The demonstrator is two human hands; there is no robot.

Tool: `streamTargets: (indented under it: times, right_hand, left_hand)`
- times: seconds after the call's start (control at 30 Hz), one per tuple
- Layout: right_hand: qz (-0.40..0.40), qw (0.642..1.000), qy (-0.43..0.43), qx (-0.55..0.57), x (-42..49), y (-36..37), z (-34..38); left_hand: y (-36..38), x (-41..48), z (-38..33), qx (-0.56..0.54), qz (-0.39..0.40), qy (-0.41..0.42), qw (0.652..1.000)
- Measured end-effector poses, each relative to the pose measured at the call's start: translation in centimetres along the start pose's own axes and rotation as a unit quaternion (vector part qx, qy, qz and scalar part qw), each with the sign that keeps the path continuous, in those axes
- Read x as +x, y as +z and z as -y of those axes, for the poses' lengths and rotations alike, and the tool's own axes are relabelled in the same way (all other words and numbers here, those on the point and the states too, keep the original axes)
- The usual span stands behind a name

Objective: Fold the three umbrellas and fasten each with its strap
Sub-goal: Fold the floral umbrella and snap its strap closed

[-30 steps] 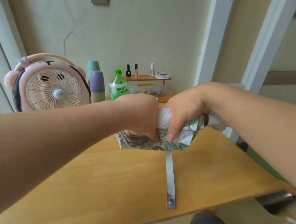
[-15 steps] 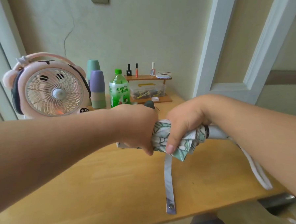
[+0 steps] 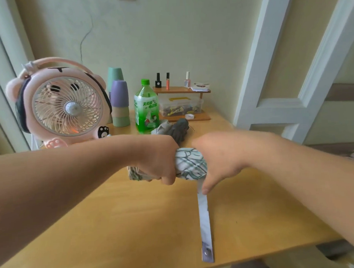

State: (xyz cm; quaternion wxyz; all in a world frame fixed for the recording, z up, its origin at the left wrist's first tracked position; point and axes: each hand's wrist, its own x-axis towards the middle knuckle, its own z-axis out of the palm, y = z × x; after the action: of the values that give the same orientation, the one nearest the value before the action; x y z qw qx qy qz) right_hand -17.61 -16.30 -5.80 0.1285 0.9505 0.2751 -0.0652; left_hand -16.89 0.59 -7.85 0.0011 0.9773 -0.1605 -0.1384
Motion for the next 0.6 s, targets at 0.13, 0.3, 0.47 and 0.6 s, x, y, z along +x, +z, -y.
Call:
streamTargets:
  times: [0.13,0.3,0.47,0.6]
  right_hand:
    - [-0.084,0.996,-0.015,-0.025,-0.8,2.0,1.8]
    - [-0.002,0.981,0.017,0.193,0.4,2.6,0.3]
    - [0.096,0.865,0.048,0.49,0.9,3.4,-1.0]
    - [0.117,0.828,0.038,0.547,0.9,4.0,-1.2]
  left_hand:
    - [-1.2,-0.3,1.2,-0.118,0.137,0.012,0.983]
    - [2.0,-0.3,-1.0,0.185,-0.183,0.043,0.965]
    - [3.2,1.6,1.0,0.21,-0.38,0.125,0.892]
    - [3.3,2.4,1.3,0.203,-0.434,0.186,0.858]
